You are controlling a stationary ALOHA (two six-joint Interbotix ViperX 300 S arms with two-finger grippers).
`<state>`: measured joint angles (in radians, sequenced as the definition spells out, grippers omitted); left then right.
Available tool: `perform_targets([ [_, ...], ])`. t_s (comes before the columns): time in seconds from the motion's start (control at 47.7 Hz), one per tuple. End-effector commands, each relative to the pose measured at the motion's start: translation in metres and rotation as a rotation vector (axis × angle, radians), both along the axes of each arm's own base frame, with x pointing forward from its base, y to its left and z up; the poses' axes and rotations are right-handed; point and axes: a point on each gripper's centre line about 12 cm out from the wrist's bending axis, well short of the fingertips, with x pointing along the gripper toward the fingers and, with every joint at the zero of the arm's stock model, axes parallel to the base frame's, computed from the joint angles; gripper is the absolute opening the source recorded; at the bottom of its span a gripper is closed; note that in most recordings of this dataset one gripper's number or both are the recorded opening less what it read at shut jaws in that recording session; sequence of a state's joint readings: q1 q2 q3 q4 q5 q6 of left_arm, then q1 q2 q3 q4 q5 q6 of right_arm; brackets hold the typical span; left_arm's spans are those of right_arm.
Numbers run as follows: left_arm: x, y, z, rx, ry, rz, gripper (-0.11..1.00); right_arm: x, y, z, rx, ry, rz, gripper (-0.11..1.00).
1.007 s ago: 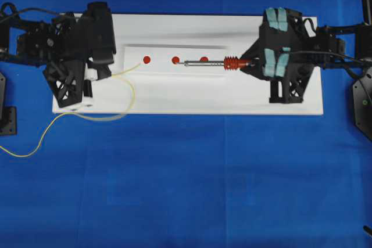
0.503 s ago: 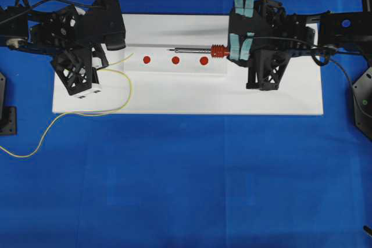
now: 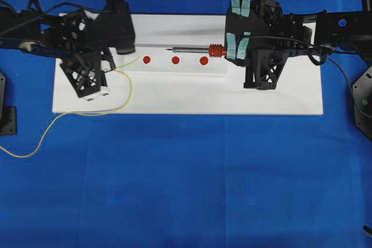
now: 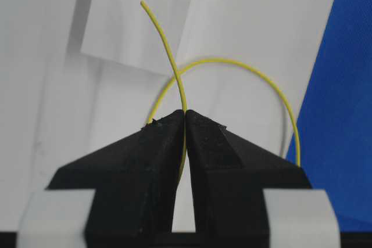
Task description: Touch the tip of the soldering iron to the tip of the solder at the mark.
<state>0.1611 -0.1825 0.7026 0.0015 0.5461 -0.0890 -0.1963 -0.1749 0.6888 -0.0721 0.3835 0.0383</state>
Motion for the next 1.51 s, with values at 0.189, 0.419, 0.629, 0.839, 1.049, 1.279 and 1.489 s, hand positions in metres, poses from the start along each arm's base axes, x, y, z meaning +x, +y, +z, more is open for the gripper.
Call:
perform_targets([
  [0.189, 0.017, 0.003, -0.001, 0.004, -0.004, -0.005, 0.01, 0.006, -0.003, 0.006, -0.006, -0.022, -0.004, 0.06],
  [0.419, 0.018, 0.001, -0.003, 0.004, 0.004, -0.012, 0.01, 0.009, -0.004, 0.0, -0.003, -0.009, -0.005, 0.06],
  [0.629, 0.016, 0.001, -0.005, 0.002, 0.008, -0.011, 0.01, 0.016, -0.006, -0.001, -0.003, -0.007, -0.007, 0.06],
  [0.839, 0.017, 0.0, -0.005, 0.004, 0.008, -0.013, 0.01, 0.031, -0.009, -0.005, -0.001, 0.002, -0.005, 0.06],
  [1.049, 0.016, 0.0, -0.005, 0.002, 0.007, -0.011, 0.01, 0.044, -0.011, -0.014, 0.001, 0.023, -0.003, 0.06],
  [1.279, 0.018, 0.001, -0.005, 0.004, -0.002, -0.011, 0.01, 0.052, -0.01, -0.019, 0.003, 0.032, 0.005, 0.06],
  [1.489, 0.018, 0.001, -0.005, 0.004, -0.005, -0.011, 0.01, 0.055, -0.005, -0.025, 0.002, 0.044, 0.021, 0.06],
])
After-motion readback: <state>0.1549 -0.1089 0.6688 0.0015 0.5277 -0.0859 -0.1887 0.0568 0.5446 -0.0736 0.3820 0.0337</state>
